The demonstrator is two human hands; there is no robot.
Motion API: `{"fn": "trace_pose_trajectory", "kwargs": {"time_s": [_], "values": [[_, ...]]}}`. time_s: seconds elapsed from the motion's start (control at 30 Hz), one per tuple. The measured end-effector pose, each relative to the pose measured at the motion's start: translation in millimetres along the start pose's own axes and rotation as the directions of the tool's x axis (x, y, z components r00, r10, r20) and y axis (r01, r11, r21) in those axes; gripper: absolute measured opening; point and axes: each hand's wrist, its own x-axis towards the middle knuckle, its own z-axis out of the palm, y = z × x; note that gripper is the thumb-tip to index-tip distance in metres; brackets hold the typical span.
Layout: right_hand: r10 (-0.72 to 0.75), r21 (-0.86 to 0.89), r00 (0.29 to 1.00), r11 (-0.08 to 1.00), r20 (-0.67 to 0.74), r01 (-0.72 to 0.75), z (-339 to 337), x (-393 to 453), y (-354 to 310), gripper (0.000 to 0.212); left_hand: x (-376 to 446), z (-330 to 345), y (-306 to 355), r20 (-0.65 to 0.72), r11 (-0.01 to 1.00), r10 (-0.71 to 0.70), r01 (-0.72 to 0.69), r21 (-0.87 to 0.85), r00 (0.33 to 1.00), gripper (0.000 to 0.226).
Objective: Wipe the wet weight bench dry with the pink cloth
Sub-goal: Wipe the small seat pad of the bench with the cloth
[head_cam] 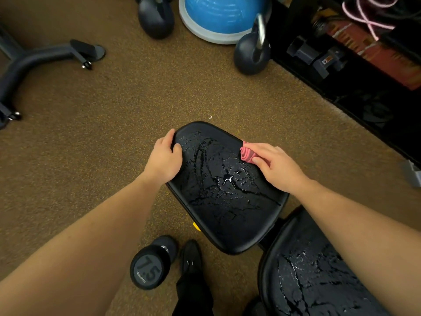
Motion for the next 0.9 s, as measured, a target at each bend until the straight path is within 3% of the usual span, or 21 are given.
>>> {"fn": "trace_pose_trajectory", "kwargs": {"time_s": [0.27,0.4,0.6,0.67,0.77,0.9], "values": [[0.114,0.104,0.992,0.989,-0.048,-0.108,-6.6,-24.6,11.6,0.047,-8.4,-0.4,-0.5,-0.014,1.000,-0.020,0.020,0.014,1.000,0.057],[0.166,0.097,0.985,0.981,0.048,-0.170,-16.3,-7.6,0.0,0.047,-8.0,-7.3,-0.4,-0.033,1.000,-0.018,0.017,-0.003,0.999,0.053],[0.145,0.038,0.984,0.988,0.101,-0.149,-12.7,44.4,-41.9,0.039,6.4,-14.3,-14.9,-0.001,0.989,-0.029,0.028,-0.145,1.000,0.045],[0.151,0.092,0.986,0.983,0.071,-0.158,-6.7,69.3,-60.3,0.027,13.7,-17.5,-21.1,0.021,0.982,-0.036,0.039,-0.186,0.999,0.041],[0.048,0.147,0.997,0.988,-0.063,-0.038,1.9,105.8,-90.6,0.019,23.6,-24.2,-26.9,0.047,0.980,-0.033,0.042,-0.195,0.998,0.038],[-0.007,0.012,0.999,1.000,-0.047,0.007,11.9,136.9,-124.3,0.022,37.4,-35.0,-19.5,-0.033,0.984,0.115,-0.118,-0.134,0.993,0.041]]}}
